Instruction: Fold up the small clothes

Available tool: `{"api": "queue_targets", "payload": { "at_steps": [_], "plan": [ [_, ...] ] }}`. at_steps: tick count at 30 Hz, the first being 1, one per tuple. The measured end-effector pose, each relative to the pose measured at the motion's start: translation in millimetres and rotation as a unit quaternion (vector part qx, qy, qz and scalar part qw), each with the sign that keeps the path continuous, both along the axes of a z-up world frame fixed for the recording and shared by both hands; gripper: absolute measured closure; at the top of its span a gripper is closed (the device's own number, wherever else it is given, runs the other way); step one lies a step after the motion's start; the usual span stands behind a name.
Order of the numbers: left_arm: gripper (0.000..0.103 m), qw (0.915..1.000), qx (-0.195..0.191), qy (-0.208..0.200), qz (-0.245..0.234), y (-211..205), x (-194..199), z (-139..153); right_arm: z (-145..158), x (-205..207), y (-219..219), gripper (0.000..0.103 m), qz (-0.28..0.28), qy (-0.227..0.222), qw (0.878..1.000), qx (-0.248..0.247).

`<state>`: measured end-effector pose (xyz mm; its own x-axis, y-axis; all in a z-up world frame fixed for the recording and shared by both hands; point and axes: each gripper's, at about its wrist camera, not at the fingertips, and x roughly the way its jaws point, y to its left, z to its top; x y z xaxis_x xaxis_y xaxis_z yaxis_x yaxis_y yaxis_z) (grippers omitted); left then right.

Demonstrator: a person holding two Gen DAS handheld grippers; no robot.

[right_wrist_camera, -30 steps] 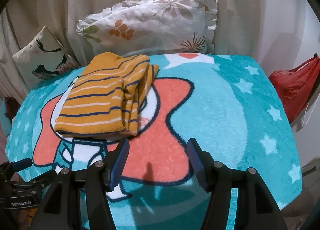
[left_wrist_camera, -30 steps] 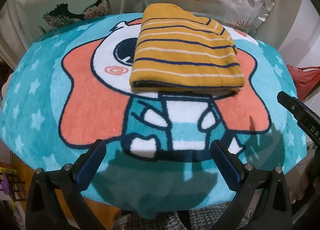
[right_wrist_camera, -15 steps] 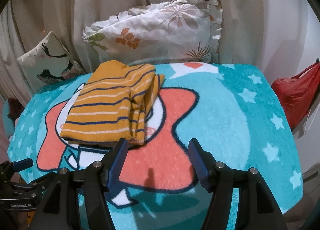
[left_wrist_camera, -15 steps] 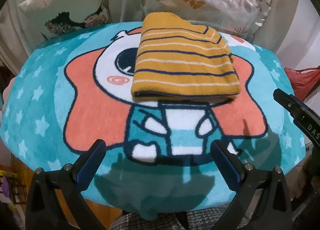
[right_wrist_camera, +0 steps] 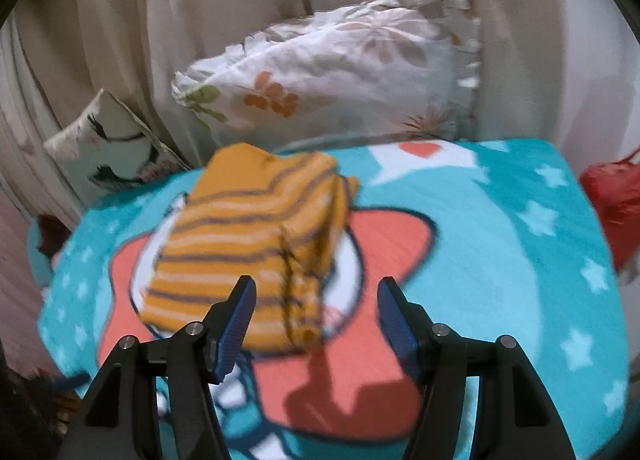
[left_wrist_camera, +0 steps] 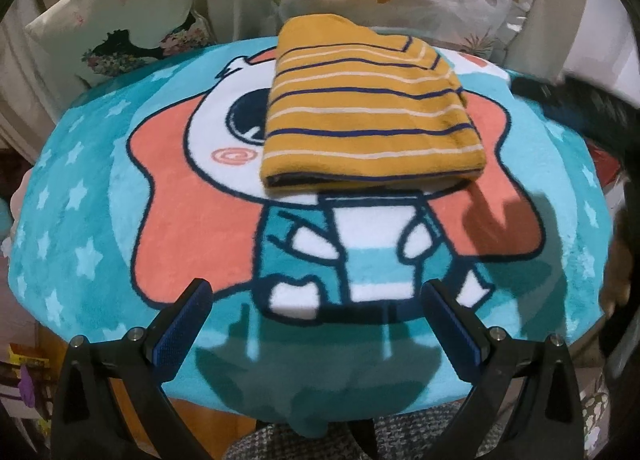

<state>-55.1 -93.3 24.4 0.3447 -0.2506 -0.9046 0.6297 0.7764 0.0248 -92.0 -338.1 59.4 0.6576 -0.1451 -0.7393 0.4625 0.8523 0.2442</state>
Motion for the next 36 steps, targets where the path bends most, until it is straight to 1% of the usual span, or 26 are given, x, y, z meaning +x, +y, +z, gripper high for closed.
{"api": "queue_targets", "payload": {
  "at_steps": [1,2,3,5,7,10,11,13,14,15,17,19,20,22,23,24,25,26,28,30,32,34,36],
  "plan": [
    [0.000,1.0000,0.001,0.000,0.004,3,3,0,-1,11,-1,0.055,0.010,-0.002,1.000,0.006],
    [0.000,1.0000,0.001,0.001,0.007,5,5,-1,-2,21,-2,0.068,0.018,0.000,1.000,0.009],
    [0.000,0.9999,0.002,0.002,0.012,8,8,-1,-6,39,-3,0.073,0.033,0.006,0.999,0.017],
    [0.000,0.9997,0.003,0.004,0.023,13,14,-2,-15,63,-2,0.075,0.058,0.014,0.998,0.036],
    [0.000,0.9994,0.004,0.006,0.034,20,22,-3,-32,85,-5,0.075,0.061,0.039,0.996,0.043],
    [0.000,0.9987,0.004,0.012,0.049,29,33,-5,-65,108,-17,0.075,0.044,0.103,0.993,0.023],
    [0.000,0.9986,0.005,0.013,0.051,32,35,-7,-77,115,-23,0.074,0.048,0.123,0.991,0.022],
    [0.000,0.9983,0.007,0.014,0.057,38,41,-9,-74,119,-25,0.073,0.049,0.131,0.990,0.023],
    [0.000,0.9981,0.007,0.013,0.059,41,43,-9,-67,121,-23,0.073,0.047,0.138,0.989,0.019],
    [0.000,0.9979,0.006,0.013,0.063,44,47,-10,-52,122,-20,0.073,0.041,0.127,0.991,0.005],
    [0.000,0.9974,0.002,0.017,0.070,48,56,-11,-25,129,-11,0.073,0.045,0.087,0.995,-0.015],
    [0.000,0.9971,0.001,0.019,0.074,50,64,-11,-16,143,-2,0.073,0.056,0.075,0.995,-0.025],
    [0.000,0.9971,0.001,0.020,0.074,51,66,-11,-17,153,2,0.073,0.065,0.075,0.995,-0.028],
    [0.000,0.9973,0.000,0.019,0.071,51,69,-10,-30,174,5,0.073,0.080,0.086,0.993,-0.022],
    [0.000,0.9974,0.001,0.017,0.070,51,71,-9,-43,183,6,0.073,0.084,0.102,0.991,-0.018],
    [0.000,0.9975,0.002,0.015,0.069,51,73,-8,-62,194,7,0.073,0.089,0.137,0.986,-0.017],
    [0.000,0.9975,0.003,0.014,0.069,51,75,-8,-73,201,8,0.073,0.093,0.161,0.982,-0.019],
    [0.000,0.9976,0.005,0.011,0.068,52,77,-7,-69,203,10,0.073,0.087,0.161,0.982,-0.036],
    [0.000,0.9977,0.006,0.004,0.067,55,82,-5,-52,206,14,0.073,0.072,0.158,0.984,-0.045],
    [0.000,0.9974,0.004,0.008,0.072,57,90,-6,-31,213,20,0.073,0.072,0.124,0.989,-0.044],
    [0.000,0.9970,-0.001,0.014,0.077,59,98,-6,-20,231,33,0.072,0.089,0.110,0.988,-0.063],
    [0.000,0.9969,-0.002,0.016,0.077,60,102,-6,-26,248,39,0.072,0.103,0.112,0.986,-0.066],
    [0.000,0.9971,0.000,0.015,0.075,61,105,-6,-48,266,39,0.072,0.101,0.144,0.982,-0.074]
  ]
}}
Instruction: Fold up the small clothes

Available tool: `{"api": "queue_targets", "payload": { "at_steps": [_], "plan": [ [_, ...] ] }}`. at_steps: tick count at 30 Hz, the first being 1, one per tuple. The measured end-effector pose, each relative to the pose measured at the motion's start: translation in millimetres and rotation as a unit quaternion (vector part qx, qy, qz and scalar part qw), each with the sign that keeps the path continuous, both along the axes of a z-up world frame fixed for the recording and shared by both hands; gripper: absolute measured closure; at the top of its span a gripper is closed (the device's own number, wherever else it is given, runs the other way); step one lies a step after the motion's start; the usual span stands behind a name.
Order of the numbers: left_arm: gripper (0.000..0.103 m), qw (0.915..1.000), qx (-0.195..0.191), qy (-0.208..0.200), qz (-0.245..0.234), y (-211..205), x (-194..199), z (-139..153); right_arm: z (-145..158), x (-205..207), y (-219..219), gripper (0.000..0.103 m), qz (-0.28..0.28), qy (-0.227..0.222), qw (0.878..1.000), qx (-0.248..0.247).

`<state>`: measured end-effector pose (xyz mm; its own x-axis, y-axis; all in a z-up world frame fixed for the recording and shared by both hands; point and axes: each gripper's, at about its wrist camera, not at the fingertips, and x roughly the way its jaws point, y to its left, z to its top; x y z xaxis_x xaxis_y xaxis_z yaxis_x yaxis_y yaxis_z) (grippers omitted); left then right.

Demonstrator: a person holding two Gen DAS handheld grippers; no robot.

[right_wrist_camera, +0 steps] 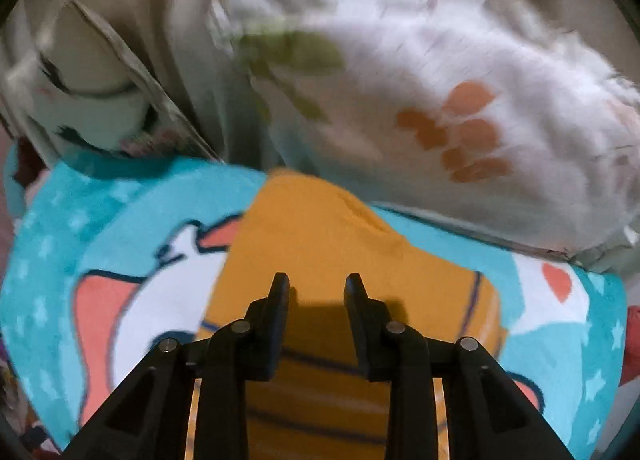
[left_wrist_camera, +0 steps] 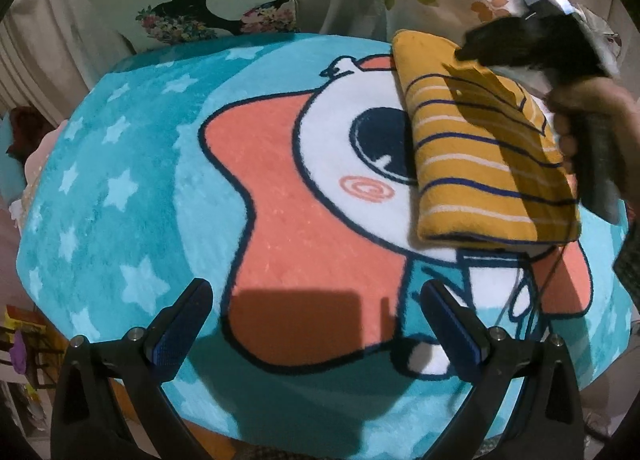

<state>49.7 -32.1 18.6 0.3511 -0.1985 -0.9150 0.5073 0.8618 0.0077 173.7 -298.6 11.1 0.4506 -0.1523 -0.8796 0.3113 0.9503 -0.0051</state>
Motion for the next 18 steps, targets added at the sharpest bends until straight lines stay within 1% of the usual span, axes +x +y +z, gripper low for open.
{"api": "queue_targets", "payload": {
  "at_steps": [1,2,3,4,5,6,8,9,10,11,12,13,15,16,18],
  "plan": [
    [0.000,1.0000,0.001,0.000,0.000,1,0,0,-13,5,1,0.071,-0.002,0.023,1.000,-0.003],
    [0.000,1.0000,0.001,0.000,0.000,2,2,0,-34,13,0,0.069,0.002,0.060,0.998,0.004],
    [0.000,1.0000,0.002,0.000,0.000,3,4,-1,-40,17,-2,0.068,0.005,0.065,0.998,0.003],
    [0.000,1.0000,0.002,0.000,0.001,5,6,-1,-37,18,-3,0.067,0.003,0.054,0.999,-0.004],
    [0.000,1.0000,0.002,0.001,0.002,6,7,-2,-34,18,-4,0.067,-0.002,0.058,0.998,0.002],
    [0.000,1.0000,0.002,0.003,0.005,9,10,-3,-28,17,-7,0.067,-0.013,0.051,0.999,0.014],
    [0.000,0.9999,0.002,0.010,0.012,12,16,-6,-15,14,-9,0.067,-0.026,0.016,0.999,0.032],
    [0.000,0.9998,0.001,0.014,0.014,13,18,-8,-12,13,-8,0.063,-0.029,0.005,0.999,0.036],
    [0.000,0.9997,0.001,0.016,0.016,13,20,-9,-16,14,-6,0.060,-0.026,0.008,0.999,0.036],
    [0.000,0.9997,0.002,0.017,0.015,13,21,-9,-21,16,-5,0.053,-0.021,0.018,0.999,0.038],
    [0.000,0.9997,0.002,0.018,0.014,12,21,-10,-35,19,-3,0.053,-0.009,0.044,0.998,0.042],
    [0.000,0.9998,0.002,0.017,0.012,11,21,-10,-39,19,-2,0.053,-0.004,0.044,0.998,0.039],
    [0.000,0.9999,0.002,0.016,0.007,9,20,-9,-27,8,-7,0.053,-0.018,0.021,0.999,0.038],
    [0.000,0.9998,0.003,0.017,0.005,8,20,-10,-18,-1,-10,0.053,-0.031,0.006,0.998,0.046],
    [0.000,0.9998,0.003,0.021,0.000,6,20,-12,5,-28,-16,0.053,-0.041,-0.038,0.996,0.070]
  ]
}}
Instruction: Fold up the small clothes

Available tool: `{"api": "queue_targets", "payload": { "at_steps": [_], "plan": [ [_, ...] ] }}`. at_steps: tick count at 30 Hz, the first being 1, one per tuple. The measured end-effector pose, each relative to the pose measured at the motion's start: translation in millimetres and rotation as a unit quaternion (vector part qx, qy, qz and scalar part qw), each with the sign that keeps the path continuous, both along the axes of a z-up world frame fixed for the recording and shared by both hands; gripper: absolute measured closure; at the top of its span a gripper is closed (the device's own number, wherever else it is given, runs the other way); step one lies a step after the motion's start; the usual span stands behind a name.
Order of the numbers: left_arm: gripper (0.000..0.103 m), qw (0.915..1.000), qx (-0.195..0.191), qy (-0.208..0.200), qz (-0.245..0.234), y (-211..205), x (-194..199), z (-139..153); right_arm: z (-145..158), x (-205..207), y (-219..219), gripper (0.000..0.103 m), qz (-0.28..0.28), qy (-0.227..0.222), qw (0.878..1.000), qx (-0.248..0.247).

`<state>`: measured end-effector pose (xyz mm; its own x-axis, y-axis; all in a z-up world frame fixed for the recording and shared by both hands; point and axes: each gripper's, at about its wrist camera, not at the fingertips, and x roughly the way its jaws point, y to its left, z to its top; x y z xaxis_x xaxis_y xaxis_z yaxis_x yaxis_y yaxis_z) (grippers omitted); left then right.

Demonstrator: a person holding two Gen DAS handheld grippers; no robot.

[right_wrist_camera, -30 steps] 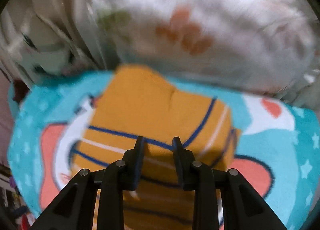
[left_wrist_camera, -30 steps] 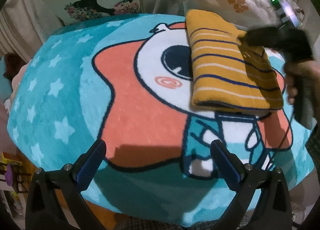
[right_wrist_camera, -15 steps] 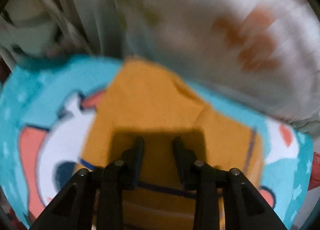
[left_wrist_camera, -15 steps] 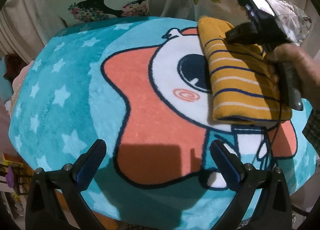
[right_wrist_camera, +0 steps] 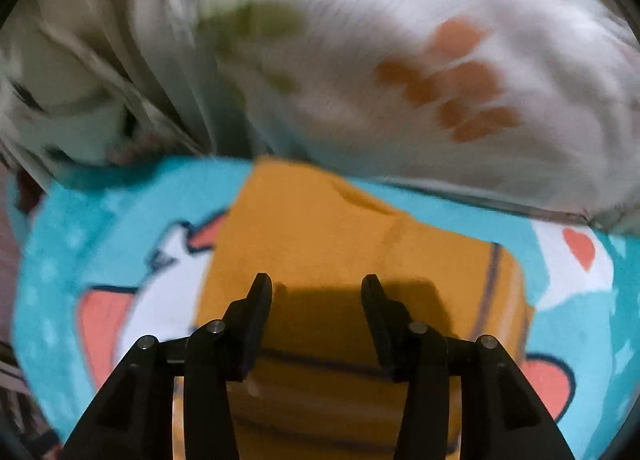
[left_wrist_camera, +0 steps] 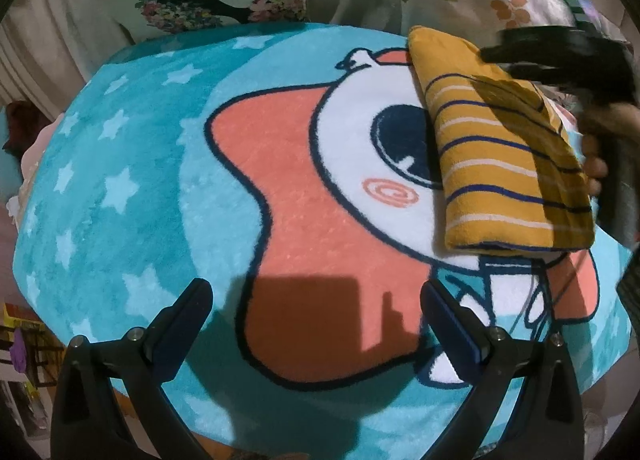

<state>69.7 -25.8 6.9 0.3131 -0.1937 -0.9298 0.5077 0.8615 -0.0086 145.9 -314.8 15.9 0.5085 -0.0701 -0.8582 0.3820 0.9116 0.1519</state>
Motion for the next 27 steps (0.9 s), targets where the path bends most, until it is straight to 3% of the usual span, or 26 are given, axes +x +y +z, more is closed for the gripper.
{"api": "queue_targets", "payload": {
  "at_steps": [3,6,8,9,15,20,25,27],
  "plan": [
    [0.000,1.0000,0.001,0.002,-0.005,-3,-1,-2,14,-51,-6,0.051,-0.027,-0.024,0.999,-0.001],
    [0.000,0.9999,0.001,0.008,-0.008,-9,-3,-4,-10,-91,-22,0.045,-0.064,0.005,0.998,0.008],
    [0.000,0.9998,0.002,0.011,-0.013,-13,-5,-5,-35,-106,-35,0.042,-0.071,0.037,0.996,0.039],
    [0.000,0.9998,0.001,0.012,-0.019,-17,-8,-5,-32,-119,-42,0.041,-0.081,0.013,0.995,0.052],
    [0.000,0.9982,0.002,0.014,-0.058,-48,-25,-6,-6,-166,-45,0.038,-0.116,-0.003,0.993,0.038],
    [0.000,0.9974,-0.008,0.019,-0.069,-78,-29,-7,-10,-209,-34,0.038,-0.118,0.026,0.993,0.004],
    [0.000,0.9949,-0.007,-0.027,-0.097,-125,-22,-12,-22,-245,-29,0.038,-0.117,0.042,0.992,0.003],
    [0.000,0.9954,0.021,-0.023,-0.091,-140,-11,-27,-22,-253,-26,0.038,-0.117,0.043,0.992,-0.002]
  ]
}}
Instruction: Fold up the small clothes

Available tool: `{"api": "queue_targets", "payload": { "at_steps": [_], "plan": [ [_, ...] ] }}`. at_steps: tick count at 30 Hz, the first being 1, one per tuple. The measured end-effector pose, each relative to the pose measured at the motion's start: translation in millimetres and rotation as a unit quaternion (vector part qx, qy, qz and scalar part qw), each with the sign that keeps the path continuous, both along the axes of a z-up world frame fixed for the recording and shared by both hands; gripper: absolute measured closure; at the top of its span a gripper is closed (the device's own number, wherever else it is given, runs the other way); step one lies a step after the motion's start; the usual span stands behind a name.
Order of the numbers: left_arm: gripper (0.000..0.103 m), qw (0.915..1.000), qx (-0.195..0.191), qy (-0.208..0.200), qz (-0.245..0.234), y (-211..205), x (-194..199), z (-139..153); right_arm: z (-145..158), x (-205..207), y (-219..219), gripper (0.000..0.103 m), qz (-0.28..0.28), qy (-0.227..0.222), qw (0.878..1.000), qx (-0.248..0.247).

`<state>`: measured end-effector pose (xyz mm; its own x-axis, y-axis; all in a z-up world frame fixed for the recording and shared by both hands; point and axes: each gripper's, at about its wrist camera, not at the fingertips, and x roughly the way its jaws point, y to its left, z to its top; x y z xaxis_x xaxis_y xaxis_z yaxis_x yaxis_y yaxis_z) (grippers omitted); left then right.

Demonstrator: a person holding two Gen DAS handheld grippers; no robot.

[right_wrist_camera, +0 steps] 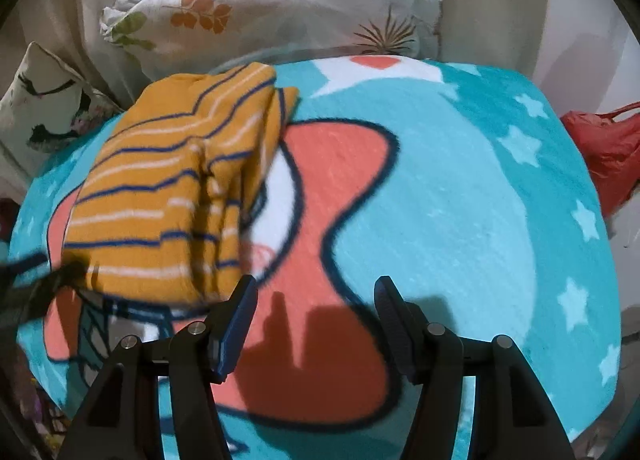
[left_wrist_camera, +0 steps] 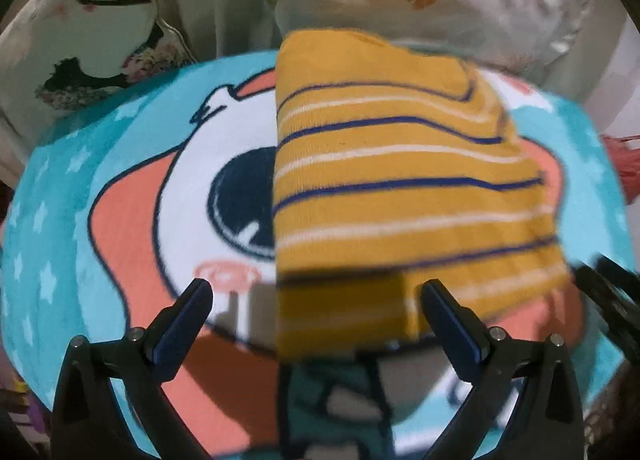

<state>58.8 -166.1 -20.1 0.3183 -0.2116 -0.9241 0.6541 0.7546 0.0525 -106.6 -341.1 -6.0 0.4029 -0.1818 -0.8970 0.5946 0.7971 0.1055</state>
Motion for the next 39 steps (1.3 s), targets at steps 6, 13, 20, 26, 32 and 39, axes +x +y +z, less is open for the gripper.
{"api": "queue_targets", "payload": {
  "at_steps": [6,13,20,26,32,39],
  "plan": [
    [0.000,0.9983,0.003,0.052,0.027,-1,12,-18,10,-26,-1,0.038,0.001,-0.007,1.000,-0.009],
    [0.000,0.9988,-0.042,0.018,0.018,-24,15,15,12,-39,-6,0.038,-0.009,-0.015,1.000,-0.004],
    [0.000,0.9981,-0.019,0.055,0.021,-61,53,-10,3,-48,2,0.038,-0.008,-0.003,1.000,0.002],
    [0.000,0.9980,-0.050,0.037,-0.004,-86,57,21,2,-62,-9,0.038,-0.035,0.000,0.999,0.001],
    [0.000,0.9995,0.005,-0.002,-0.032,-131,61,-5,4,-68,-15,0.038,-0.054,0.006,0.998,-0.005],
    [0.000,0.9986,-0.005,-0.016,-0.051,-121,55,11,1,-78,-14,0.037,-0.071,0.012,0.997,-0.005]
  ]
}}
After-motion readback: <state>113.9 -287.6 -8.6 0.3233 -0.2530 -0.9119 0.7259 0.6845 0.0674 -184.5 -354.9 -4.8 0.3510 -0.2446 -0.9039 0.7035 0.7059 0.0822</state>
